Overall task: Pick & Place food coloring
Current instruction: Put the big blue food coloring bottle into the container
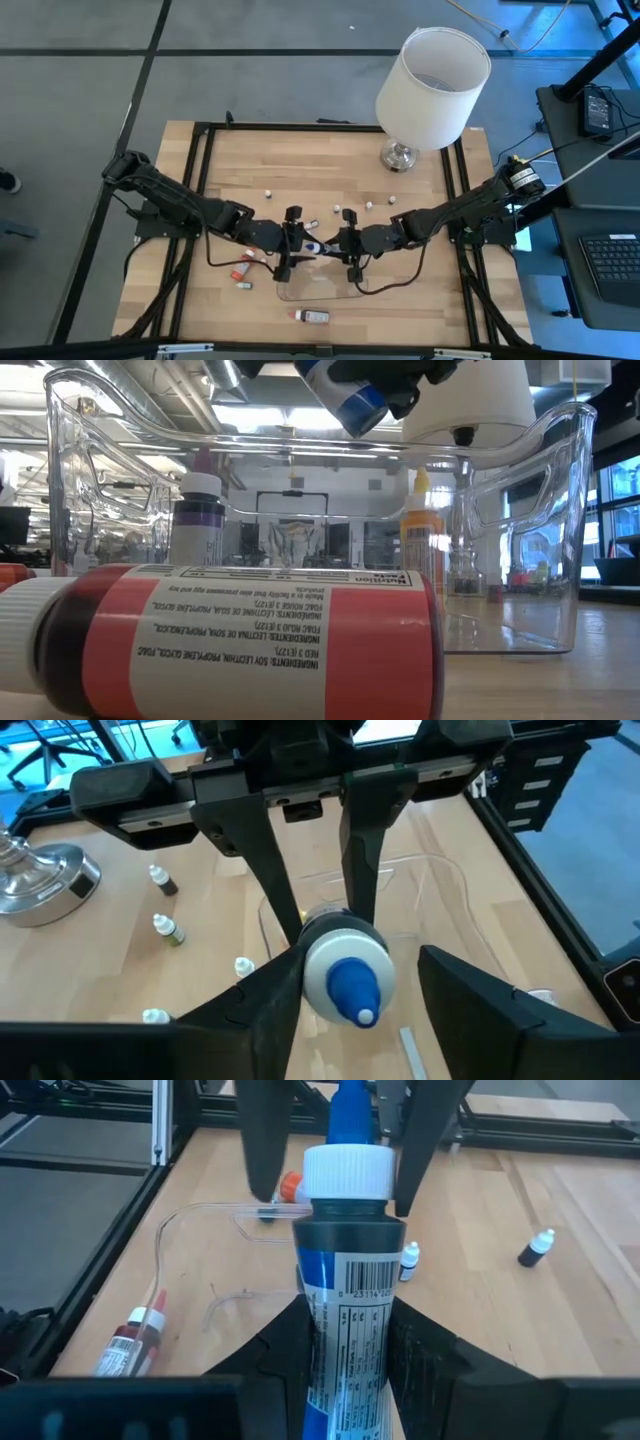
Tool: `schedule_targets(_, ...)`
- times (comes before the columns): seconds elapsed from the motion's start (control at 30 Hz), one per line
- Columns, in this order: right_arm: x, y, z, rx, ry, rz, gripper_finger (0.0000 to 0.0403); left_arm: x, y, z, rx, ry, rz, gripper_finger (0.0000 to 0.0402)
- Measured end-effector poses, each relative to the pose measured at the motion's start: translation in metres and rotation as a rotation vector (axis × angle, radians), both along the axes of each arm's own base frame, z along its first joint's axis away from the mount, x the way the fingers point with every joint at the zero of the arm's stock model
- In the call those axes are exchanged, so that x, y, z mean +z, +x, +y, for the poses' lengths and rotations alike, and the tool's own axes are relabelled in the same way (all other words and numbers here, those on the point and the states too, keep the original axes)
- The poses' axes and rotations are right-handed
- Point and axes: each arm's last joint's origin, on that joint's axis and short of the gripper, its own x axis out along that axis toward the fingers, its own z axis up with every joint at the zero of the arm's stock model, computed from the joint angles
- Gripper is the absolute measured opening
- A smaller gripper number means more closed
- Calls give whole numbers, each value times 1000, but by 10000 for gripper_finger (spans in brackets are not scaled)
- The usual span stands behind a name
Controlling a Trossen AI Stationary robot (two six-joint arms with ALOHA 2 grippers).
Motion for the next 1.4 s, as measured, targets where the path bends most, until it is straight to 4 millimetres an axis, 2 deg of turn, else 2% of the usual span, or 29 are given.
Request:
schedule_targets(0.27,0,0,0,6,1,1,112,0,0,0,-11,34,-2,116)
schedule_targets(0.53,0,0,0,7,2,1,136,0,0,0,-7,20,-1,124)
schedule_targets(0.77,0,-4,-1,27,-35,46,227,-1,0,0,-4,1,7,122)
schedule_targets(0.87,13,-17,-4,63,-31,146,258,-2,-1,0,6,-16,21,116)
schedule_targets(0.93,25,-27,-3,72,-14,149,271,-3,-1,2,19,-34,40,116)
schedule_targets(1.13,45,-50,1,110,-14,139,282,-6,4,21,40,-185,100,117)
schedule_targets(1.27,43,-51,5,120,-18,148,283,-9,6,36,45,-239,150,117)
schedule_targets(1.4,38,-50,6,116,-21,181,283,-12,6,42,43,-264,192,117)
